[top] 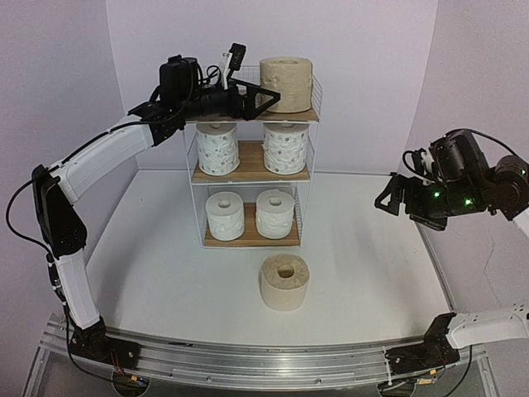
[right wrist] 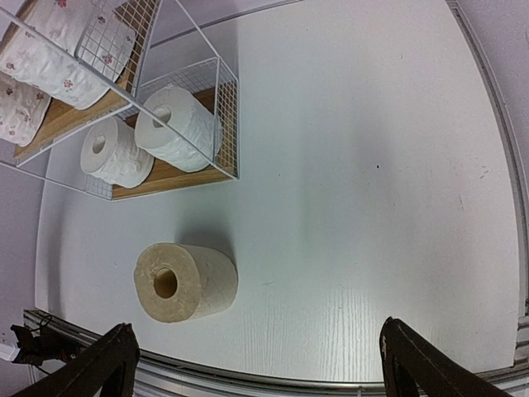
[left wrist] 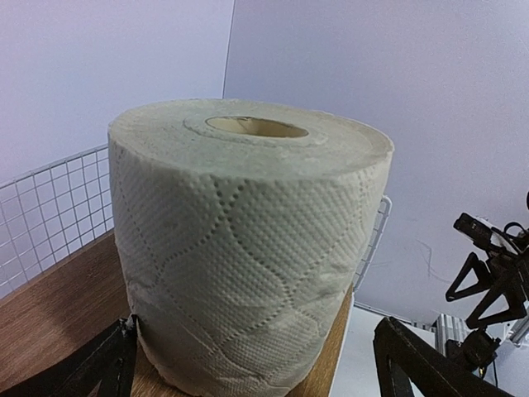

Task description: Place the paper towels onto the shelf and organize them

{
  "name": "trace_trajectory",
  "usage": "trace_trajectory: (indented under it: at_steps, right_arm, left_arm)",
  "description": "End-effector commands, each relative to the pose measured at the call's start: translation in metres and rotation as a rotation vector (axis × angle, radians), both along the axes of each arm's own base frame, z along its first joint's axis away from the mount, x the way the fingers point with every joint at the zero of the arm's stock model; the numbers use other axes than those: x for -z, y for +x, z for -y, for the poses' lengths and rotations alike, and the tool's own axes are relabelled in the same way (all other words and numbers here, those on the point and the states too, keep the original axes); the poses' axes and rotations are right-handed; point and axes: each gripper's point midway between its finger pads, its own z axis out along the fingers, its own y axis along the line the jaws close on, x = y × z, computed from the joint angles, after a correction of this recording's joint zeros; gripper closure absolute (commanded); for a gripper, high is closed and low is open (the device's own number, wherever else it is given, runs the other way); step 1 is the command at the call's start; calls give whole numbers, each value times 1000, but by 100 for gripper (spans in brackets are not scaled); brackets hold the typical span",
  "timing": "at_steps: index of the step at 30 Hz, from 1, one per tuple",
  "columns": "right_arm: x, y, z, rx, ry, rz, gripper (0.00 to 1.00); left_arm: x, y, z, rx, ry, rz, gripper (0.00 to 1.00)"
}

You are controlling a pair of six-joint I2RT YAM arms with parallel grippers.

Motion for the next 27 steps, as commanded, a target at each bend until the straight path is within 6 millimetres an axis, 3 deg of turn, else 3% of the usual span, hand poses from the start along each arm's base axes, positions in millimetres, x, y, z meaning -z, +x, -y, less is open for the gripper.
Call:
trace_trajectory:
  at_steps: [1, 9, 13, 16, 19, 25, 27]
  right_arm:
    - [6, 3, -14, -57, -3, -15, 2]
    - [17, 7, -46, -170, 43, -51, 4]
    - [41, 9, -67, -213, 78, -119, 5]
    - [62, 13, -78, -213, 91, -169, 6]
    - [82, 19, -88, -199, 109, -202, 6]
    - [121, 23, -107, -205, 101, -266, 9]
    - [133, 22, -113, -213, 91, -282, 9]
  left_arm:
    - [-34, -21, -23, -52, -18, 41, 0]
    - [-51, -53, -53, -91, -49, 42, 0]
    - [-55, -90, -59, -92, -75, 43, 0]
    - [-52, -132, -53, -78, -80, 46, 0]
    - [-31, -169, -42, -60, -62, 8, 0]
    - [73, -197, -35, -42, 10, -219, 1]
    - [95, -208, -35, 2, 9, -257, 0]
